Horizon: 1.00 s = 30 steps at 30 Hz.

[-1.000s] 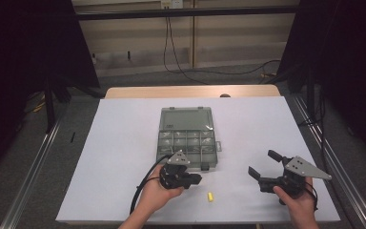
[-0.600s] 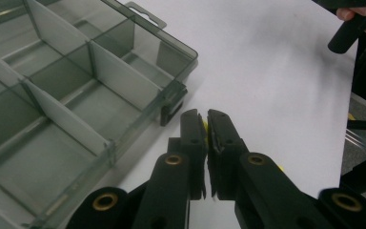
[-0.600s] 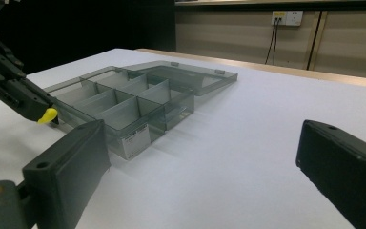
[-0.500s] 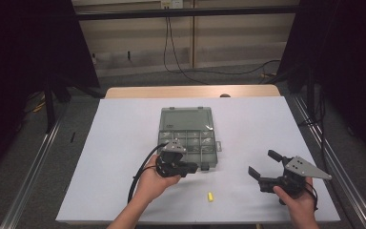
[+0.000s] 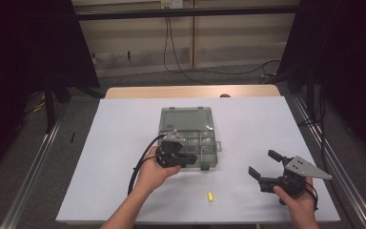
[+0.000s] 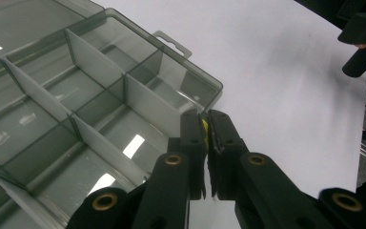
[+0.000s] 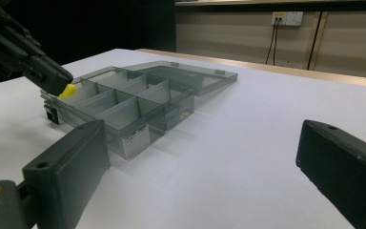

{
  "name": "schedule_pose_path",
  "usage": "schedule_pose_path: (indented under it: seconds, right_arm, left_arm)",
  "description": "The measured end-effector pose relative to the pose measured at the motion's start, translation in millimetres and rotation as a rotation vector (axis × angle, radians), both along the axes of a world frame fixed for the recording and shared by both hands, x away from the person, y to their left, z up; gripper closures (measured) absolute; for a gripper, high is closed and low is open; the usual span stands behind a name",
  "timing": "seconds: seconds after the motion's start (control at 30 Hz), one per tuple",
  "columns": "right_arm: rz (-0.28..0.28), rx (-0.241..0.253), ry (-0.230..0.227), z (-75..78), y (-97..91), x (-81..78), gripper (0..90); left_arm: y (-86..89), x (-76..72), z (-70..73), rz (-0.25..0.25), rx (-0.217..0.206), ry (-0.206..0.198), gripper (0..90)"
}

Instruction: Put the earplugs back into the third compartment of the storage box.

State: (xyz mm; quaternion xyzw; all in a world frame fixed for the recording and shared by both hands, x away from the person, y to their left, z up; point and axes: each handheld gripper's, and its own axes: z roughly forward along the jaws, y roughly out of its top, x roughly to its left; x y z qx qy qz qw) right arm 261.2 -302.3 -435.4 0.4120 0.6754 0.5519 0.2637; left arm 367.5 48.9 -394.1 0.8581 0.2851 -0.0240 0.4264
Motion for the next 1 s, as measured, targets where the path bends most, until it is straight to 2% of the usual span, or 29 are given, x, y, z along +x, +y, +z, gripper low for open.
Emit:
schedule_pose_path:
  seconds: [0.5,0.67,1.0]
  right_arm:
    - [0.002,-0.001,-0.001,0.0,0.5,-0.3,3.3]
    - [0.003,0.000,-0.001,0.0,0.5,-0.2,3.3]
    - [0.004,-0.001,-0.001,0.1,0.6,-0.3,3.2]
  left_arm:
    - [-2.4,20.4,4.9,0.048,0.000,-0.012,85.8]
    - [-4.1,26.3,6.7,0.056,0.020,-0.023,85.8]
    - [-10.3,39.8,5.3,0.092,0.028,-0.028,85.8]
